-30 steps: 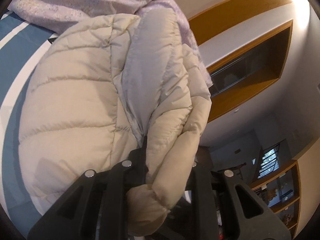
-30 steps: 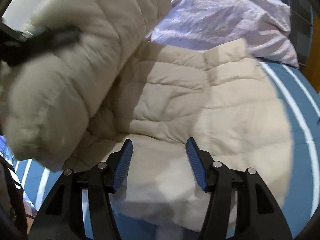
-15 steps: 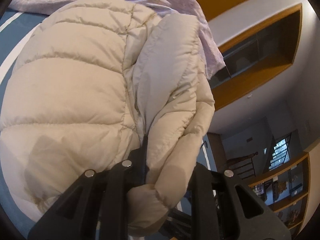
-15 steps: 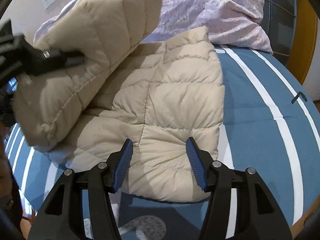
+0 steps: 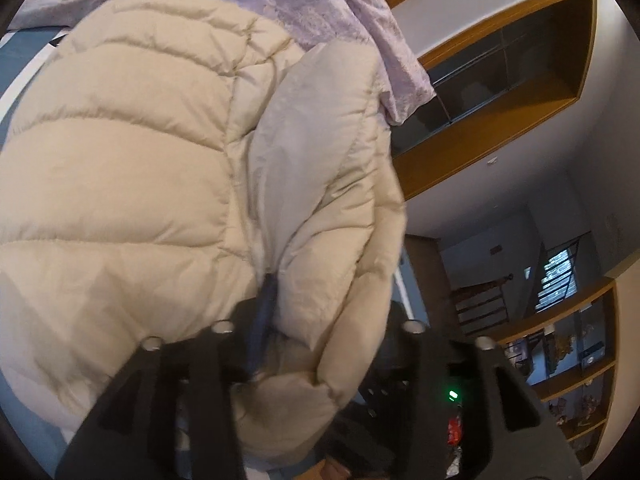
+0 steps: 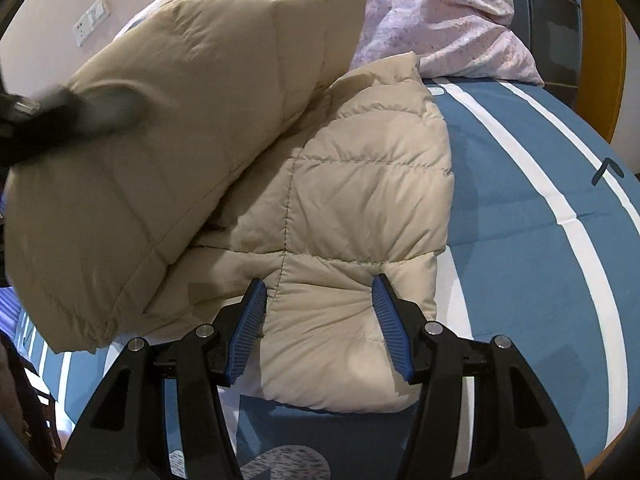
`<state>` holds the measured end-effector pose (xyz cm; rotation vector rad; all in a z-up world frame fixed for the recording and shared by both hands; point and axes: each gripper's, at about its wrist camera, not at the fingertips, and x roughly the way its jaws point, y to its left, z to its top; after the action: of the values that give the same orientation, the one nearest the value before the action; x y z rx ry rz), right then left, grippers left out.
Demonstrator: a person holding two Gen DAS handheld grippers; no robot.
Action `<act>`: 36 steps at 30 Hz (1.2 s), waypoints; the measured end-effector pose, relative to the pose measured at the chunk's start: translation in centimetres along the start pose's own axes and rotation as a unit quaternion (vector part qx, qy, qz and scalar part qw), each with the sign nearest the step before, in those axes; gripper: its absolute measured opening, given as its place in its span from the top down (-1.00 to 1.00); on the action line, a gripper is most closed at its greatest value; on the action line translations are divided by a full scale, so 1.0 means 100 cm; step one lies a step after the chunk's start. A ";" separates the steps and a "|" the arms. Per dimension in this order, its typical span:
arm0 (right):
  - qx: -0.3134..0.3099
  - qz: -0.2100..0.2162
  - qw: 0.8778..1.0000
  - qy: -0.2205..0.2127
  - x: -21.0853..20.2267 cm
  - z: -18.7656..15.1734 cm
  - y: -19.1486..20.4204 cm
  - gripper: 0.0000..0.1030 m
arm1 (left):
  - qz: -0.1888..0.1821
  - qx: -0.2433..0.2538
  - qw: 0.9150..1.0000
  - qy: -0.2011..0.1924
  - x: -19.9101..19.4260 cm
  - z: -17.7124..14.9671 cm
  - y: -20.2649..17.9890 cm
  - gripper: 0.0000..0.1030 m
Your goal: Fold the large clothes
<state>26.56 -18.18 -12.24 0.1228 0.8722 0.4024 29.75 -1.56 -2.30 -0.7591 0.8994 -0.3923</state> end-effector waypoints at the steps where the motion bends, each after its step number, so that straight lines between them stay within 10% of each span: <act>1: 0.002 0.001 1.000 0.000 0.000 0.000 -0.001 -0.11 | -0.008 -0.002 1.000 -0.006 -0.011 0.001 0.001 -0.17; 21: 0.007 -0.005 1.000 -0.002 0.004 0.001 -0.003 -0.11 | 0.209 0.052 0.973 -0.087 -0.082 -0.001 0.046 -0.35; 36: -0.006 -0.007 1.000 -0.009 0.008 0.001 -0.006 -0.12 | 0.211 0.102 0.971 -0.051 -0.013 -0.017 0.037 -0.34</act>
<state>27.33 -18.39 -12.92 0.1084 0.8533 0.3923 27.62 0.98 -4.95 -0.3800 0.8817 -0.0645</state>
